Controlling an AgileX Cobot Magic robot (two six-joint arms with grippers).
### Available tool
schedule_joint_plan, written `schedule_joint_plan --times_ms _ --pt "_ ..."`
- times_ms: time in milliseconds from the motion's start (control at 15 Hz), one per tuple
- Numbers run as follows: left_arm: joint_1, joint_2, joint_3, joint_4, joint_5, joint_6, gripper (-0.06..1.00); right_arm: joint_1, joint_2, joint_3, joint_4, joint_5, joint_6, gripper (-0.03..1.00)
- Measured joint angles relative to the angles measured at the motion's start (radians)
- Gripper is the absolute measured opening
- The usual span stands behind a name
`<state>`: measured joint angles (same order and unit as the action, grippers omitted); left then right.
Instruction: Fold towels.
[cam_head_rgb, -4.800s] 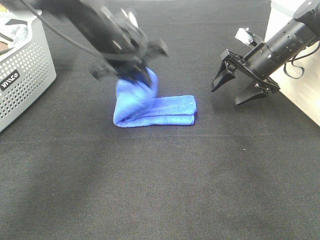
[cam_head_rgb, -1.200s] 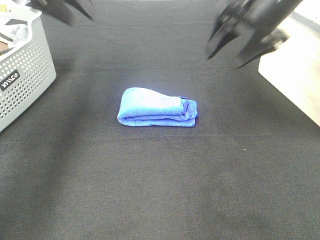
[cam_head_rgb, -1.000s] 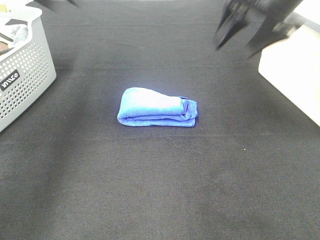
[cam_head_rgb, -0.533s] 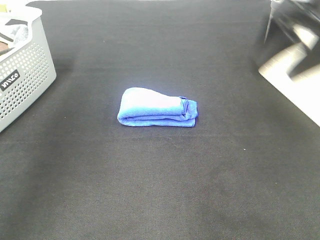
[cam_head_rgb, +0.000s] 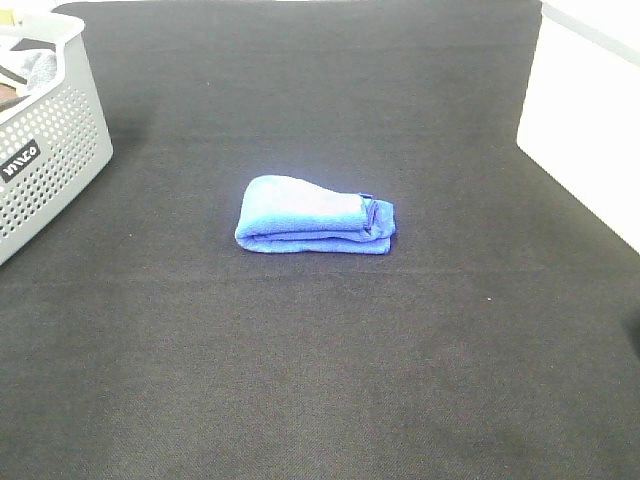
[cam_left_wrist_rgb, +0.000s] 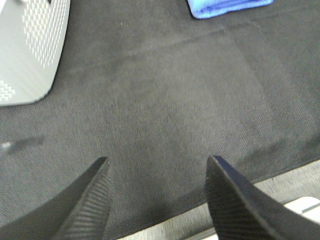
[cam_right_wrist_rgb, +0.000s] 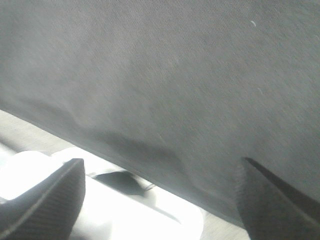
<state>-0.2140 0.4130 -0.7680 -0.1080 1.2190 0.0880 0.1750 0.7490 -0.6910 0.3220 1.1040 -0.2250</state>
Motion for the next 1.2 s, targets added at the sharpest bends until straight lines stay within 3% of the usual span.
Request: schedule_joint_plan --times_ms 200,333,733,1200 --pt "0.000 -0.284 0.155 0.000 0.003 0.043 0.54 0.000 -0.226 0.097 -0.060 0.002 0.000 0.77" --pt "0.000 -0.414 0.209 -0.022 0.007 0.139 0.54 0.000 -0.425 0.135 -0.128 0.008 0.000 0.77" --pt "0.000 -0.417 0.224 -0.039 -0.045 0.155 0.54 0.000 -0.589 0.175 -0.157 -0.010 0.000 0.77" --pt "0.000 -0.418 0.263 -0.053 -0.155 0.155 0.54 0.000 -0.590 0.179 -0.254 -0.029 0.134 0.77"
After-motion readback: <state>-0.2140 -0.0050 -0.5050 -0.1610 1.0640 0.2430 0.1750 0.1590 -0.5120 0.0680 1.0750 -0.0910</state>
